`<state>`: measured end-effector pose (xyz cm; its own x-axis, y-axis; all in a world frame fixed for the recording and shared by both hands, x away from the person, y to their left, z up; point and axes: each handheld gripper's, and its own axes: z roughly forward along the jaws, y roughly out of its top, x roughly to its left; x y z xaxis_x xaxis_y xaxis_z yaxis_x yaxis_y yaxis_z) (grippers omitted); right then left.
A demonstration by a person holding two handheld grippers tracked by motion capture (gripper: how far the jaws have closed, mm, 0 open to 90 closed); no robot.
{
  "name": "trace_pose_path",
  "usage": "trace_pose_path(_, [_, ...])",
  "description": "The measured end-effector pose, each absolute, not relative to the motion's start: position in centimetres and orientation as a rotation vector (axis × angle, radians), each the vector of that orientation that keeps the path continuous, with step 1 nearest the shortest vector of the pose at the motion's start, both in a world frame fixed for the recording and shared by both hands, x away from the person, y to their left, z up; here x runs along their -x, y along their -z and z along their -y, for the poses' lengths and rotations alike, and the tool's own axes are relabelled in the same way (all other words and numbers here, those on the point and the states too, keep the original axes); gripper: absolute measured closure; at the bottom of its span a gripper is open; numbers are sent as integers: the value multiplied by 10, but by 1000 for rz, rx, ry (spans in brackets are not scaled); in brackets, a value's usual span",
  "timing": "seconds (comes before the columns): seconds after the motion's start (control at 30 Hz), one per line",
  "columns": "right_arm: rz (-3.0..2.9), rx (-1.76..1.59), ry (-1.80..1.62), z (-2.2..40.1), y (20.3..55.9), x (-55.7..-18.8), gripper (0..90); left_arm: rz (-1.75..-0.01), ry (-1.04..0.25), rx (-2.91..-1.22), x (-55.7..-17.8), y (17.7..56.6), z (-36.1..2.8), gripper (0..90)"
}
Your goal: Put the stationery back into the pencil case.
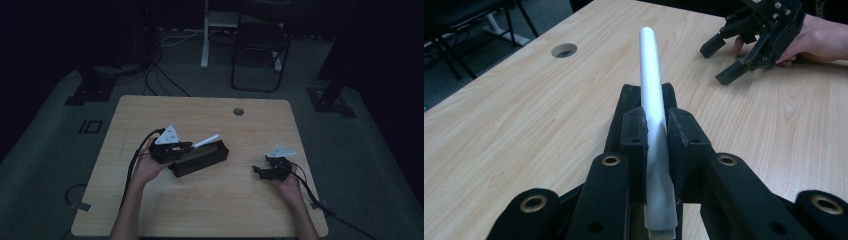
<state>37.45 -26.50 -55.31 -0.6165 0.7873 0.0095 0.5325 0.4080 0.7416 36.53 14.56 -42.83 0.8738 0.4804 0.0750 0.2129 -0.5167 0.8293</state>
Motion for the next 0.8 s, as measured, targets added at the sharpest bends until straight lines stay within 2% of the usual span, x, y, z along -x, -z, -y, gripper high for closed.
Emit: trace_pose_path(0.8, [-2328,-1141,-1039,265,553,-374,229,-529,-345,-2174,-370,444,-146,790])
